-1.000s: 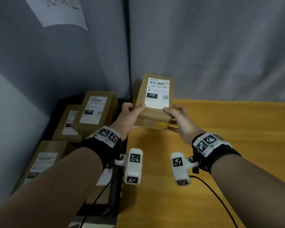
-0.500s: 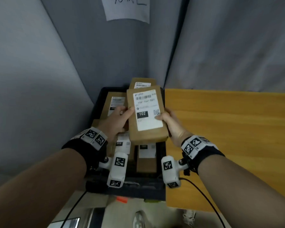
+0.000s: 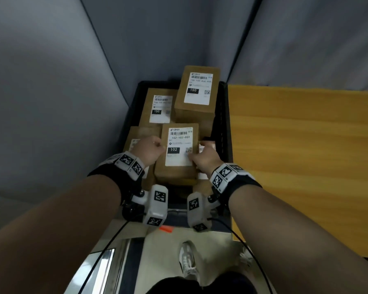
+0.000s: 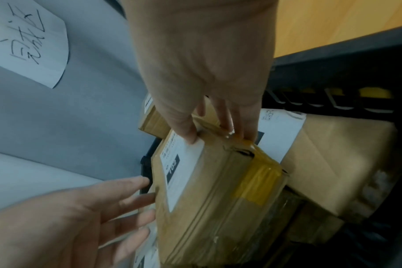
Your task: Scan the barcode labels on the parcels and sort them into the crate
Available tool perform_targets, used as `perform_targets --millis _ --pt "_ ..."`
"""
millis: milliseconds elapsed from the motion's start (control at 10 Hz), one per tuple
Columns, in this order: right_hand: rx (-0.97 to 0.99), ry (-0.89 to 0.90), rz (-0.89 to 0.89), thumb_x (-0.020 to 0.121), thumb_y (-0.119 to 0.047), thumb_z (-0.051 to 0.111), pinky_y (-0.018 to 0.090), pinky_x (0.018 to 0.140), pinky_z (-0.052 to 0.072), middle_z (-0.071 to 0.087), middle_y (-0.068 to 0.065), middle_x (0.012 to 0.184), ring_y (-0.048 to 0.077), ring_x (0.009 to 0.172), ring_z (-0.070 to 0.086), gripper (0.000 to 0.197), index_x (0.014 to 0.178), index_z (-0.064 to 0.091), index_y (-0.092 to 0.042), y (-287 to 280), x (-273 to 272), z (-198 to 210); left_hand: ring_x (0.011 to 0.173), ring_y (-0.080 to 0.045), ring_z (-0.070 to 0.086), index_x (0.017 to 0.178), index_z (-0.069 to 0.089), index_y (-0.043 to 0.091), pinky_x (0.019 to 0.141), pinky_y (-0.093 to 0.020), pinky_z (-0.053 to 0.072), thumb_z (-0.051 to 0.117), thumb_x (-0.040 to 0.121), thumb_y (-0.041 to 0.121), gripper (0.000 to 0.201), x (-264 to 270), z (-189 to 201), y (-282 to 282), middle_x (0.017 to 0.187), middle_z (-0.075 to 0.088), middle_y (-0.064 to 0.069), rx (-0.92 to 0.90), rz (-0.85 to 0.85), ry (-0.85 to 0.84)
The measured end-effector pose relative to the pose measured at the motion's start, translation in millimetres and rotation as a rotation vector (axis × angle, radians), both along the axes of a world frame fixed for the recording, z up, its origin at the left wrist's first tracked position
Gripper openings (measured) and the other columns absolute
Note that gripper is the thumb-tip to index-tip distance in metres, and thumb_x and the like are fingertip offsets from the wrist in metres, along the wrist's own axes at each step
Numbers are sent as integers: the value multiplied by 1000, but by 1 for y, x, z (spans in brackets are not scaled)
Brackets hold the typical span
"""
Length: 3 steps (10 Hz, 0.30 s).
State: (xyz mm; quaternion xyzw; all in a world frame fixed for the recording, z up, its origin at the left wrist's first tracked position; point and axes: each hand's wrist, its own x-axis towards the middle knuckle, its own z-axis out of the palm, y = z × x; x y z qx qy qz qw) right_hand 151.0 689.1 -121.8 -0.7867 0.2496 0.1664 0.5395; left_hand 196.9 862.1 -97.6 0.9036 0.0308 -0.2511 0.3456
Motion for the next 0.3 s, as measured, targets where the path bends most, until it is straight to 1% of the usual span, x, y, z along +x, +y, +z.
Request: perform_targets --millis 100,200,300 --pt "-120 -31 67 89 -23 66 42 98 48 58 13 130 31 117 57 60 139 36 -9 0 6 2 96 -25 63 109 63 8 89 -40 52 54 93 24 24 5 0 -3 103 67 -7 32 -11 -54" --pt "-147 6 139 89 -27 66 43 96 49 55 12 130 31 115 57 59 139 38 -10 -6 9 2 83 -24 62 84 63 9 77 -32 49 54 93 24 19 10 0 -6 88 67 -7 59 -25 -91" --pt "-197 15 203 92 -32 60 39 93 50 57 11 128 29 115 57 53 137 44 -10 -15 14 10 76 -22 62 74 60 8 73 -31 49 52 94 22 26 15 8 -10 80 66 -8 56 -23 -151"
